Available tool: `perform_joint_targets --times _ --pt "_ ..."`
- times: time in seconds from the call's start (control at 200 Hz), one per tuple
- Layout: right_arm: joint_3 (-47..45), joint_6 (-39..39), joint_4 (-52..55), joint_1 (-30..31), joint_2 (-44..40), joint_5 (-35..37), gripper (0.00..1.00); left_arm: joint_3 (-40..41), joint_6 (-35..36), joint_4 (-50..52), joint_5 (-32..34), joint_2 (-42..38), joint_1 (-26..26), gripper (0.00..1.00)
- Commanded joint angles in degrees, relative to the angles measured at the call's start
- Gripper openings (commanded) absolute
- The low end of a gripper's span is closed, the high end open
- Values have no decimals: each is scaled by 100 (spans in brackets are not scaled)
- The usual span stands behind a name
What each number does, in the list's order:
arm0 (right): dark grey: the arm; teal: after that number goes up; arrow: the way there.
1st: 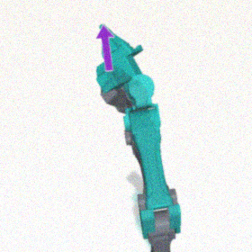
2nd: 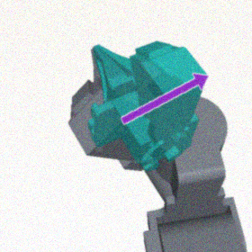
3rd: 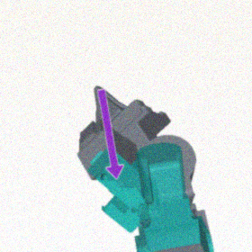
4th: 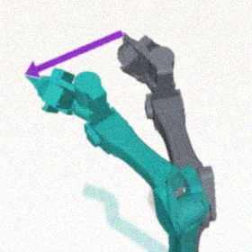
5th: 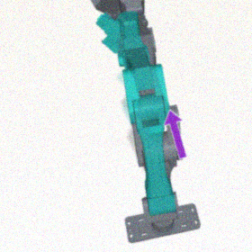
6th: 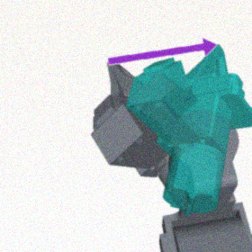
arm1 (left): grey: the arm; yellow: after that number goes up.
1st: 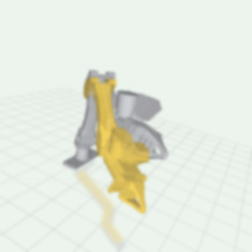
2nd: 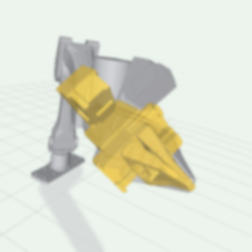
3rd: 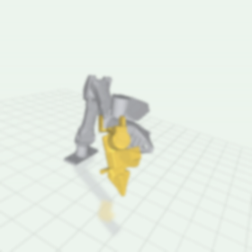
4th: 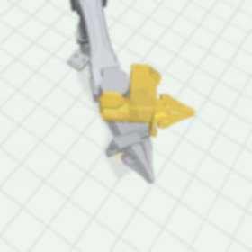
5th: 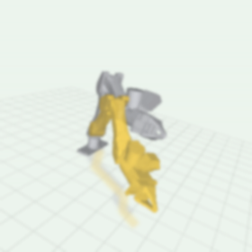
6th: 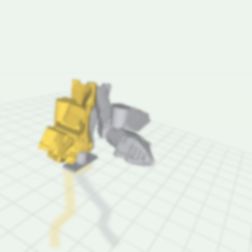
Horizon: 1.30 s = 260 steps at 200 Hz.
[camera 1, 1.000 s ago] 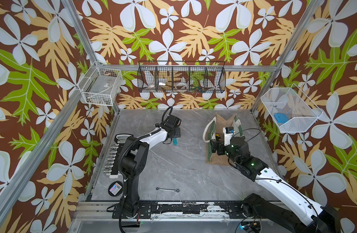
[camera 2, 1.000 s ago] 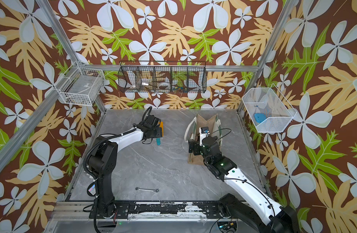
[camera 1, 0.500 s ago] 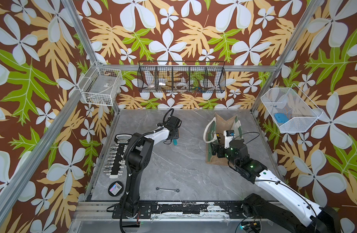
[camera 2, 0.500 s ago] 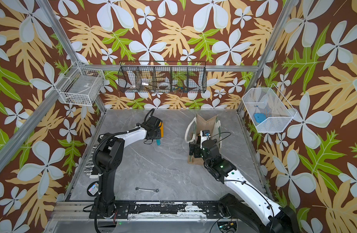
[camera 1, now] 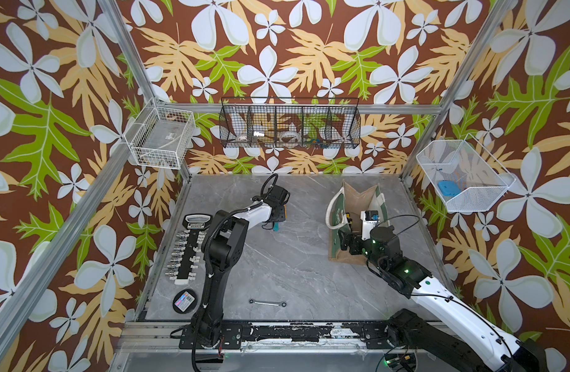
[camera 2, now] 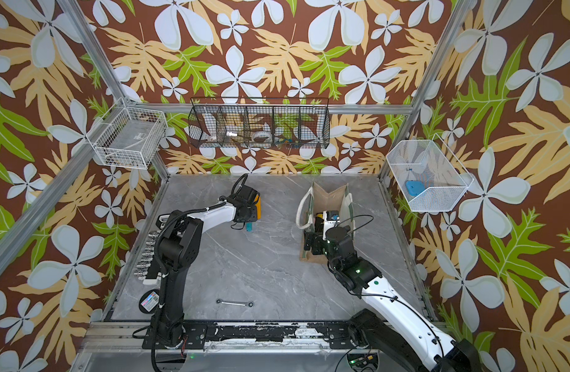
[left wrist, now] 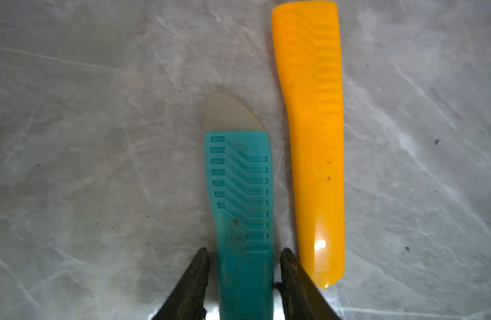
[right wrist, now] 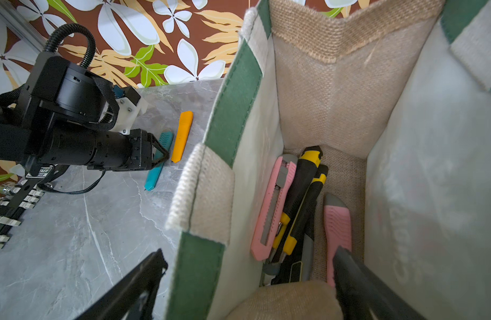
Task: Place the art knife into the pouch
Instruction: Pick up the utility knife at the center of the board.
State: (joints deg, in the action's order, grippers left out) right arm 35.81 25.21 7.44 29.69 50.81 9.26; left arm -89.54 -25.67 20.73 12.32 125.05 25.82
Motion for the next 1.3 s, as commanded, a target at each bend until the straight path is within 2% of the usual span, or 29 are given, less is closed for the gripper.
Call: perform_joint_targets --times 0.0,0.075,0.235,0.481,0.676,1.297 --pt "62 -3 243 3 41 13 94 168 -77 237 -99 16 -15 52" --pt "95 1 280 4 76 26 94 247 -71 162 -173 24 -15 51" --pt "76 130 275 3 89 -20 94 279 -10 126 -179 55 -16 39" --pt "70 245 277 8 41 58 94 158 106 168 -174 106 -16 38" --pt "145 214 301 2 67 66 94 165 98 159 -300 65 -16 28" --pt "225 113 84 8 -176 -218 93 398 124 142 -464 -632 -16 25"
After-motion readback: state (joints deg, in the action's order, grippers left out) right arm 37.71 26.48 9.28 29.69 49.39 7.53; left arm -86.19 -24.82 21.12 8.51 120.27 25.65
